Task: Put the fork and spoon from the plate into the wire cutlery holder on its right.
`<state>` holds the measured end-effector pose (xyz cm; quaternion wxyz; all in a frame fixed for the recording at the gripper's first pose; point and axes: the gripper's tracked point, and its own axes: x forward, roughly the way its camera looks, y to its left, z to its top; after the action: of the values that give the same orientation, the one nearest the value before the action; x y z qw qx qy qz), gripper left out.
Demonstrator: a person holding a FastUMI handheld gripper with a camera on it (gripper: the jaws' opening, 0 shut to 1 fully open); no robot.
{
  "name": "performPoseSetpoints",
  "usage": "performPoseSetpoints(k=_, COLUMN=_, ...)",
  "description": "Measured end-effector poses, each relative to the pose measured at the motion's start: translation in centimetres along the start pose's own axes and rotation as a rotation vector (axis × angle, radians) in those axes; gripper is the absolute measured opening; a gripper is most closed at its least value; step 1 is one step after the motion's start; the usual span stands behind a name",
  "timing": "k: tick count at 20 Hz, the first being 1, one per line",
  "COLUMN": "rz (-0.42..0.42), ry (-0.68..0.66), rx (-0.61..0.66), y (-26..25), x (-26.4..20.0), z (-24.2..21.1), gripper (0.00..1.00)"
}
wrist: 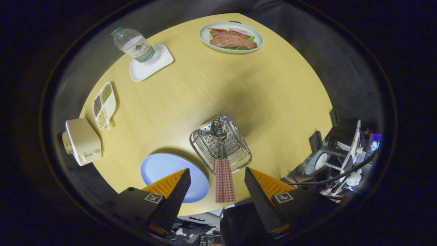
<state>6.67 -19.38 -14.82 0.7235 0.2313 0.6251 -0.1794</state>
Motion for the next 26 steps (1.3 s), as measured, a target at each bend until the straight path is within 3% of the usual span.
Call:
performPoseSetpoints(k=5, rz=-0.051, ry=-0.108, rx=-0.06, y=-1.5, x=-3.0, z=-0.6, gripper=1.0)
performPoseSetpoints(k=19, rz=0.124, ry=-0.925, rx=-0.304, y=0.5, x=-11.2, z=3.0, gripper=1.0)
performPoseSetpoints(k=23, rz=0.247, ry=-1.194, rx=-0.302, y=1.2, x=-15.2, z=3.3, gripper=1.0)
performPoseSetpoints(k=26, rz=0.312, ry=-1.31, rx=-0.312, y=1.5, x=-16.7, z=2.6, gripper=1.0)
